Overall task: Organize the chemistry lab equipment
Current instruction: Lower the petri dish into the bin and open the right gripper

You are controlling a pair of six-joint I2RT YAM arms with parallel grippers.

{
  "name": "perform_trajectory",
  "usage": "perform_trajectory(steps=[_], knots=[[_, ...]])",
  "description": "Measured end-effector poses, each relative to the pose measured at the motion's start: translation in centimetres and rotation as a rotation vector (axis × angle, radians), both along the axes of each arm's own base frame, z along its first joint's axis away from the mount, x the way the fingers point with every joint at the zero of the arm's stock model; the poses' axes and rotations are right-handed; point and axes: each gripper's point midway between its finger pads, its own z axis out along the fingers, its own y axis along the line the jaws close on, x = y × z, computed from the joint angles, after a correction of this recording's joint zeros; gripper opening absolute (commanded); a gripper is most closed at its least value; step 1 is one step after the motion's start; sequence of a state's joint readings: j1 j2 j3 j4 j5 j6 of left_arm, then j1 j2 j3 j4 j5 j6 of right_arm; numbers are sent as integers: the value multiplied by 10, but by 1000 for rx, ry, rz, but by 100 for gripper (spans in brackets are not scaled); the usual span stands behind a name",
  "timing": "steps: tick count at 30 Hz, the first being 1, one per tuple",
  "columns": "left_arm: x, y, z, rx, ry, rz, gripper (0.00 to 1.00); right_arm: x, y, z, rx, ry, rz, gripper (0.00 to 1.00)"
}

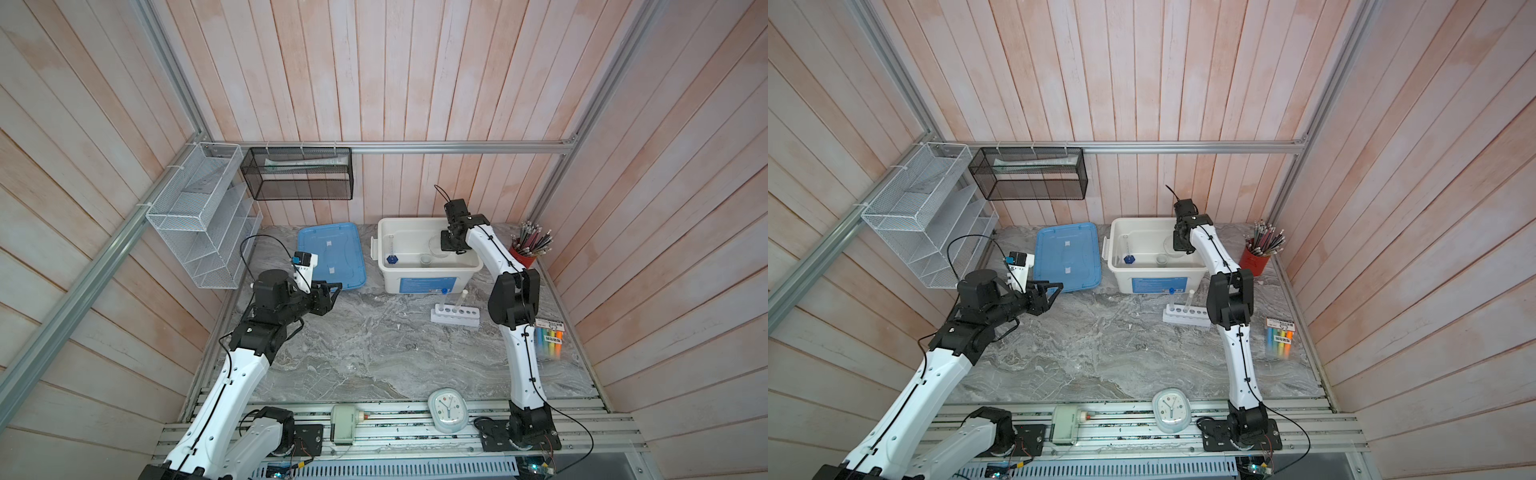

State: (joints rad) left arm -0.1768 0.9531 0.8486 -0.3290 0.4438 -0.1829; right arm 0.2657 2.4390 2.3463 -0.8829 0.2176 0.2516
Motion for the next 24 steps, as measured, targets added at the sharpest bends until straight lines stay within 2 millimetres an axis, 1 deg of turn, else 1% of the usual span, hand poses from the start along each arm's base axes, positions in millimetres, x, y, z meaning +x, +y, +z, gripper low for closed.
perform_trajectory(steps=[9,20,24], knots=[[-1,3,-6,10,5,6,57,3,-4,-3,-9,-6,-42,0],[-8,9,-8,19,-13,15,57,0,-7,-4,-22,-3,-84,1],[-11,11,-6,24,-30,15,56,-2,-7,-4,-16,2,-98,2]])
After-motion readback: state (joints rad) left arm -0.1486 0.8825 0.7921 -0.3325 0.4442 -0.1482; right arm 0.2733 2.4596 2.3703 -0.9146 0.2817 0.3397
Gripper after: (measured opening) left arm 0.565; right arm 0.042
